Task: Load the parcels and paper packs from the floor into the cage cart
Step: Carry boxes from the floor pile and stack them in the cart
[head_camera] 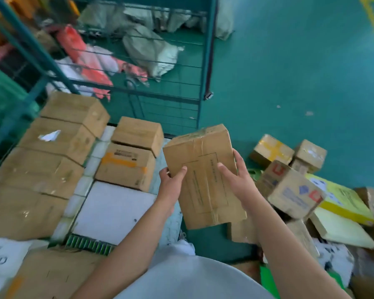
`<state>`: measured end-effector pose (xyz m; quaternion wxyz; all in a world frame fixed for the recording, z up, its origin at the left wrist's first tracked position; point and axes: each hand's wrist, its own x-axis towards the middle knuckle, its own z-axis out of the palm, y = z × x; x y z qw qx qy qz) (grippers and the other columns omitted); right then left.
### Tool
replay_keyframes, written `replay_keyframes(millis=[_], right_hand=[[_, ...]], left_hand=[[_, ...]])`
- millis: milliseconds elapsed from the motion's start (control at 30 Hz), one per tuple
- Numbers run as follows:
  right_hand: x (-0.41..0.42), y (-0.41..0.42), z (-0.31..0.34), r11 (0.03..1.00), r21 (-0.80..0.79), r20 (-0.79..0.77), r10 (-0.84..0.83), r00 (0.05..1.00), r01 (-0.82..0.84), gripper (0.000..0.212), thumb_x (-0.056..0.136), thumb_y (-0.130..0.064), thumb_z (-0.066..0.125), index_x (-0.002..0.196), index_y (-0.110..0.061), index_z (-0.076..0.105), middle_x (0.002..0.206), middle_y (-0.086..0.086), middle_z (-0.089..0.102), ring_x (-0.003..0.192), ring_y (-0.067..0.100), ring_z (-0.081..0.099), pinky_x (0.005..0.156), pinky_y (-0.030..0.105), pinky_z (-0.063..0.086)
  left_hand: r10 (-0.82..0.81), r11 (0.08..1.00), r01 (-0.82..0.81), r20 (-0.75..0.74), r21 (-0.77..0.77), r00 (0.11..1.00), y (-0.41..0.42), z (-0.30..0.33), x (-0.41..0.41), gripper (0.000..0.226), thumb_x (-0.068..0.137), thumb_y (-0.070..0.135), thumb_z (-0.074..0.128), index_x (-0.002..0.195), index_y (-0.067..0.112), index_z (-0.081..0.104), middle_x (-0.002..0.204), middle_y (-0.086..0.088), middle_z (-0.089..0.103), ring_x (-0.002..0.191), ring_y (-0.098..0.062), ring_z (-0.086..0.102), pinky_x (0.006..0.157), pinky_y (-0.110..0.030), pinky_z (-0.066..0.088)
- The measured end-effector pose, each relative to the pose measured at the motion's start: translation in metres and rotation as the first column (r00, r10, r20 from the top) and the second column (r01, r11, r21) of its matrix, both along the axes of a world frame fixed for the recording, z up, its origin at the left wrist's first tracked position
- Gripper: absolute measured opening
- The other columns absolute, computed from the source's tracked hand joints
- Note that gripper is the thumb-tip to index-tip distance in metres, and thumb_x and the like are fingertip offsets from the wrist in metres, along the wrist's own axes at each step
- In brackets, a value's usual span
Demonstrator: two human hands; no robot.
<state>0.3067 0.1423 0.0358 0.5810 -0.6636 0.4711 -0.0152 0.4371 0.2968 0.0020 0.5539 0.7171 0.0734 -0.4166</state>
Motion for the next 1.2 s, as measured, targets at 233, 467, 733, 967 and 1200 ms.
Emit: replay_keyframes(millis=[233,467,733,967,1200], right_hand=[[0.119,0.023,-0.004,0.981,0.038,0.034,0.188,0.982,-0.189,0.079,0.092,-0.057,0.065,0.156,-0.053,0.019,0.141,-0.016,0.051,0.121,0.017,0.057,0.105,0.044,0.047],[0.221,0.080,0.006,0.914,0.057,0.019,0.401,0.916,-0.402,0.070,0.091,-0.053,0.069,0.148,-0.031,0.036,0.135,-0.010,0.054,0.115,0.021,0.061,0.102,0.050,0.052],[0.281,0.146,-0.016,0.709,0.090,-0.036,0.704,0.709,-0.699,0.076,0.086,-0.056,0.072,0.149,-0.031,0.037,0.141,-0.011,0.052,0.125,0.021,0.057,0.109,0.052,0.047],[0.296,0.214,-0.047,0.449,0.204,-0.089,0.893,0.440,-0.870,0.068,0.096,-0.041,0.068,0.152,-0.037,0.030,0.143,-0.006,0.051,0.121,0.024,0.057,0.107,0.055,0.049],[0.315,0.260,-0.089,0.262,0.296,-0.130,0.964,0.233,-0.919,0.079,0.097,-0.040,0.069,0.159,-0.043,0.019,0.143,-0.011,0.046,0.123,0.017,0.051,0.114,0.052,0.042]], left_hand=[[0.208,0.978,-0.207,0.084,-0.028,0.974,0.054,0.009,0.083,0.063,0.098,0.042,0.066,0.151,0.037,0.033,0.139,0.014,0.054,0.109,0.000,0.055,0.091,-0.031,0.044],[0.483,0.876,-0.482,0.063,-0.030,0.873,0.127,0.019,0.133,0.082,0.098,0.048,0.064,0.162,0.042,0.013,0.145,0.020,0.045,0.125,-0.012,0.050,0.107,-0.036,0.042],[0.767,0.642,-0.767,0.000,0.004,0.642,0.194,-0.003,0.108,0.062,0.105,0.036,0.057,0.157,0.038,0.024,0.136,0.018,0.052,0.106,-0.008,0.054,0.094,-0.033,0.041],[0.906,0.417,-0.894,0.008,0.164,0.423,0.239,-0.032,0.075,0.082,0.099,0.043,0.065,0.163,0.035,0.013,0.154,0.011,0.042,0.135,-0.016,0.046,0.112,-0.034,0.036],[0.954,0.260,-0.938,0.089,0.230,0.286,0.261,-0.068,0.061,0.075,0.099,0.031,0.067,0.160,0.032,0.025,0.153,0.004,0.044,0.132,-0.014,0.046,0.115,-0.037,0.038]])
